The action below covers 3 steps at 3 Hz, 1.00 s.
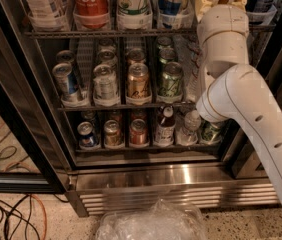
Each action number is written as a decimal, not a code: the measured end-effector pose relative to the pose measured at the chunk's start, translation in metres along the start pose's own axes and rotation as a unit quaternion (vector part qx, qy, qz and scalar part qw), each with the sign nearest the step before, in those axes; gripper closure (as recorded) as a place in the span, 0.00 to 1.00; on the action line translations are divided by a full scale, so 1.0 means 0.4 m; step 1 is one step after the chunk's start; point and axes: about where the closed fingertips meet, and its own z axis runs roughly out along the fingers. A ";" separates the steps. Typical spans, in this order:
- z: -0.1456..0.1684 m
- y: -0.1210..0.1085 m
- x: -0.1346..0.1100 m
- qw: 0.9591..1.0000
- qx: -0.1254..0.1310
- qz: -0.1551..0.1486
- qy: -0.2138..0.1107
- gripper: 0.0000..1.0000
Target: Pick orange can from top shelf of fridge
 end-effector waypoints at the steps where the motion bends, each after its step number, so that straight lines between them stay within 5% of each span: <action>1: 0.009 -0.006 -0.018 1.000 0.005 -0.001 -0.014 1.00; 2: 0.015 -0.018 -0.050 0.999 0.015 -0.004 -0.047 1.00; 3: 0.015 -0.018 -0.050 0.999 0.015 -0.004 -0.047 1.00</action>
Offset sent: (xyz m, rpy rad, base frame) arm -0.0034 -0.0103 0.0277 -0.0004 -0.1106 -0.0383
